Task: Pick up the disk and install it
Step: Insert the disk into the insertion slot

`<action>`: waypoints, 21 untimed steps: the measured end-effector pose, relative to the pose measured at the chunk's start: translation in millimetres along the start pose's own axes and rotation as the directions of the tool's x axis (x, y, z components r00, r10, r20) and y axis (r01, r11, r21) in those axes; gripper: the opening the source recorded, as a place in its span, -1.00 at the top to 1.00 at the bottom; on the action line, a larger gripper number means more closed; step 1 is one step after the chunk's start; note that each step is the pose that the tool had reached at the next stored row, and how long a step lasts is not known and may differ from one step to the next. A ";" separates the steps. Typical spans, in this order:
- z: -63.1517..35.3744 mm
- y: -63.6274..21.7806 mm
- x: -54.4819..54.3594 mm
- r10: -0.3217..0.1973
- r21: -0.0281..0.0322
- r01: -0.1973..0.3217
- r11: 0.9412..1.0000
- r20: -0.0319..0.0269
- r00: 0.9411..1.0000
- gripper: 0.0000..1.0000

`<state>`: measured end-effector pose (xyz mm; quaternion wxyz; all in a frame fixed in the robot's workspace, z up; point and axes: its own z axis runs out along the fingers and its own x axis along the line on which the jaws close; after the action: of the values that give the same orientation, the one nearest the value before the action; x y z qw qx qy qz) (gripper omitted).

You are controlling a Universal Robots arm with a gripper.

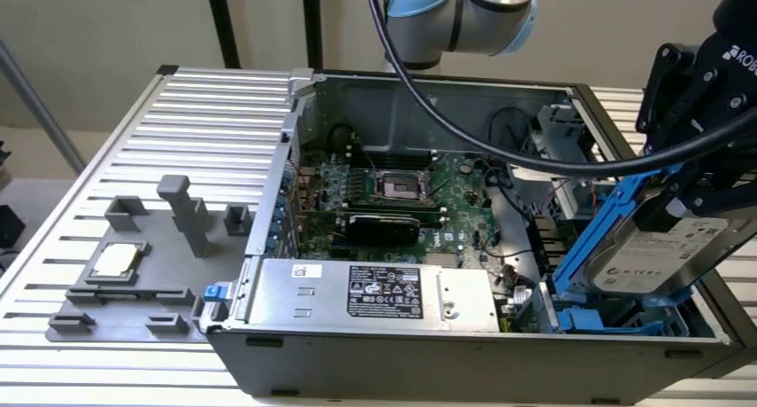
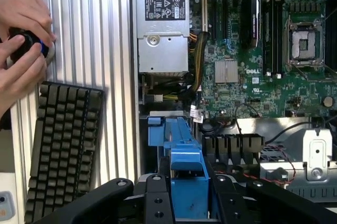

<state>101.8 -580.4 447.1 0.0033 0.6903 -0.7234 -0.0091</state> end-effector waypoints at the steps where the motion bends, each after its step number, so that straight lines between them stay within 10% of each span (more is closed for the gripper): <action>1: 0.8 0.0 0.0 0.000 0.000 0.000 1.000 0.000 1.000 0.35; 21: 13.4 -3.0 0.0 0.000 0.000 0.000 1.000 0.000 1.000 0.35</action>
<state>104.6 -580.4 433.6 0.0033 0.6903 -0.7234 -0.0091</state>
